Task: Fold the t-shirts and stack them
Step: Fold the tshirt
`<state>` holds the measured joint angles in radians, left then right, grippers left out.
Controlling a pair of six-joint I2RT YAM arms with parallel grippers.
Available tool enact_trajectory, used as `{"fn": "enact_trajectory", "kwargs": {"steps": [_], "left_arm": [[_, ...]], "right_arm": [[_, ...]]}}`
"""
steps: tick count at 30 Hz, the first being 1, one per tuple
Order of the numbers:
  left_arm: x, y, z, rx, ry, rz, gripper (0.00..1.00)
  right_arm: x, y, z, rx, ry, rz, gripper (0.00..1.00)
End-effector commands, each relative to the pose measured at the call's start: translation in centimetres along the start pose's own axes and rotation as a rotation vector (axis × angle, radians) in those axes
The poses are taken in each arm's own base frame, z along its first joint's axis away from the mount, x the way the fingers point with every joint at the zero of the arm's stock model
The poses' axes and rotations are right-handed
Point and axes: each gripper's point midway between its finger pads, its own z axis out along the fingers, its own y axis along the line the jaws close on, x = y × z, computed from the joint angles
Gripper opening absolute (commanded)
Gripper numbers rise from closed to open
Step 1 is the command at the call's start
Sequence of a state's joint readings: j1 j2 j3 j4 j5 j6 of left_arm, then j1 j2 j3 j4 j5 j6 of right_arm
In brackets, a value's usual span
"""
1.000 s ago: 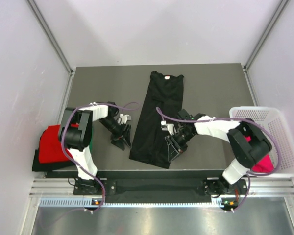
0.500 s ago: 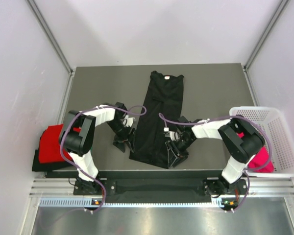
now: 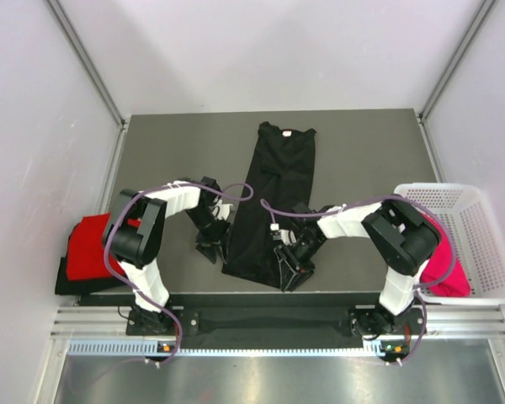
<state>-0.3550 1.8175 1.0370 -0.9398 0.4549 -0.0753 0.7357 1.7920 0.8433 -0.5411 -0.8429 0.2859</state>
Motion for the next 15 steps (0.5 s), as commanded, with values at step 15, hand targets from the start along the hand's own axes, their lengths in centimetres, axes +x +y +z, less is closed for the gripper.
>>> {"fn": "enact_trajectory", "kwargs": {"steps": [15], "left_arm": [[-1.1, 0.9, 2.7, -0.068, 0.002, 0.121, 0.42]], "right_arm": [[-2.4, -4.3, -1.3, 0.228, -0.097, -0.045, 0.43]]}}
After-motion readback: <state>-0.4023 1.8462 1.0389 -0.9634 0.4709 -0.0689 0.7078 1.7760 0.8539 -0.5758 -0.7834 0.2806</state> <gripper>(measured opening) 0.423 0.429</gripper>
